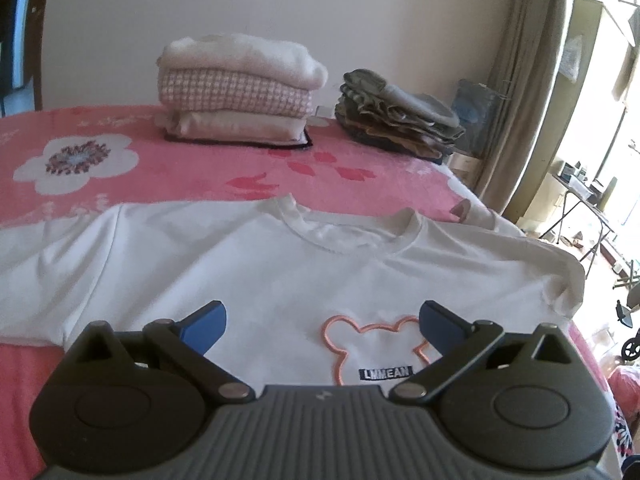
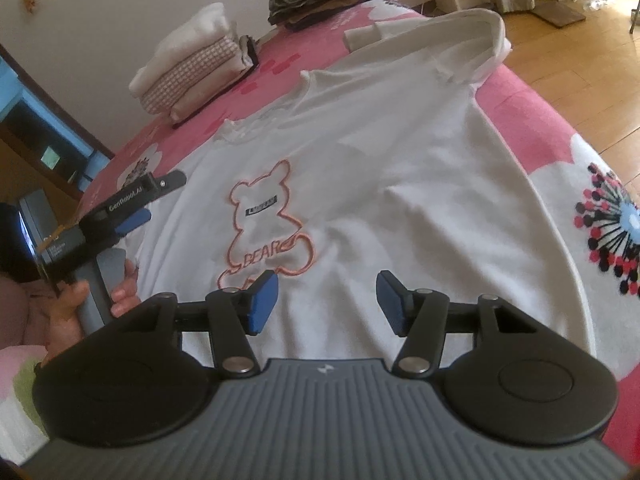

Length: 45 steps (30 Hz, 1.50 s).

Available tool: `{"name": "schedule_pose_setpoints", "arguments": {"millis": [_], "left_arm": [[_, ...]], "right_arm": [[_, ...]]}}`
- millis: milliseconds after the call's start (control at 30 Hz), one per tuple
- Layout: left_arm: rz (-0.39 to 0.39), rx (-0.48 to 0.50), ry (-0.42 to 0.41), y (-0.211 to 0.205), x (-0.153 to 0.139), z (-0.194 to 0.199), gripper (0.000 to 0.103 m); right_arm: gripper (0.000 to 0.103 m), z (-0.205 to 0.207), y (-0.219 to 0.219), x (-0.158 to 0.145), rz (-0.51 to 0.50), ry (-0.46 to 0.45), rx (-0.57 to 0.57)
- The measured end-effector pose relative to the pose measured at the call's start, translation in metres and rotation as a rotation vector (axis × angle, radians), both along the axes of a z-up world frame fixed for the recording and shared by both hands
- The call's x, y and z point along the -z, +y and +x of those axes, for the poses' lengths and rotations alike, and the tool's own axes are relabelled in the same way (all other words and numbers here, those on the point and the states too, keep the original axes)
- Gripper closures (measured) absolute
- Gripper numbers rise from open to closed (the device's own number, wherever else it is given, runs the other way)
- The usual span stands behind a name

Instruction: Fold clothes

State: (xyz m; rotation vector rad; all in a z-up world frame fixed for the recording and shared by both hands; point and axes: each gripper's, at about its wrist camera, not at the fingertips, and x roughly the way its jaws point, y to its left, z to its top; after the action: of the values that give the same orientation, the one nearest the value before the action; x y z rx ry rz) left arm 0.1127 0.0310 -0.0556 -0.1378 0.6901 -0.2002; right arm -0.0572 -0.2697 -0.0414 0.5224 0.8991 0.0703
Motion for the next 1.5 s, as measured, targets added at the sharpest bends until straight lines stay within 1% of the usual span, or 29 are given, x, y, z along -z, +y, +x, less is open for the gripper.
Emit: {"name": "schedule_pose_setpoints", "arguments": {"millis": [100, 200, 333, 467, 567, 667, 800, 900, 1000, 1100, 1233, 1367, 1500], "left_arm": [[-0.005, -0.011, 0.006, 0.001, 0.006, 0.002, 0.000], [-0.008, -0.023, 0.014, 0.000, 0.012, 0.005, 0.000], [0.023, -0.021, 0.045, -0.009, 0.016, 0.013, 0.000], [0.046, 0.001, 0.015, -0.016, 0.014, 0.011, 0.000], [0.067, 0.014, -0.009, -0.019, 0.011, 0.009, 0.000], [0.071, 0.006, -0.017, -0.019, 0.011, 0.009, 0.000], [0.063, -0.016, -0.004, -0.017, 0.012, 0.012, 0.000], [0.049, -0.016, 0.026, -0.014, 0.016, 0.014, 0.000], [0.062, -0.023, 0.036, -0.013, 0.019, 0.015, 0.000], [0.075, -0.030, 0.032, -0.014, 0.020, 0.017, 0.000], [0.086, -0.035, 0.027, -0.015, 0.022, 0.016, 0.000], [0.073, -0.029, 0.027, -0.013, 0.028, 0.017, 0.000], [0.101, -0.029, 0.024, -0.016, 0.035, 0.020, 0.000]], "right_arm": [[0.049, 0.001, 0.000, 0.000, -0.049, -0.016, 0.006], [0.049, 0.004, 0.006, 0.001, -0.132, -0.045, -0.013], [0.049, 0.006, 0.016, 0.001, -0.197, -0.078, -0.053], [0.049, 0.006, 0.022, 0.001, -0.238, -0.091, -0.083], [0.049, 0.005, 0.023, 0.001, -0.251, -0.099, -0.086], [0.049, 0.005, 0.022, 0.001, -0.242, -0.100, -0.080], [0.049, 0.004, 0.022, 0.002, -0.245, -0.095, -0.076], [0.049, 0.003, 0.023, -0.001, -0.244, -0.107, -0.070], [0.049, 0.004, 0.021, -0.001, -0.236, -0.121, -0.051], [0.049, 0.007, 0.021, 0.001, -0.237, -0.124, -0.055], [0.049, 0.020, 0.019, -0.001, -0.308, -0.164, -0.076], [0.049, 0.030, 0.007, -0.006, -0.314, -0.208, -0.051], [0.049, 0.040, -0.004, -0.004, -0.393, -0.262, -0.057]]}}
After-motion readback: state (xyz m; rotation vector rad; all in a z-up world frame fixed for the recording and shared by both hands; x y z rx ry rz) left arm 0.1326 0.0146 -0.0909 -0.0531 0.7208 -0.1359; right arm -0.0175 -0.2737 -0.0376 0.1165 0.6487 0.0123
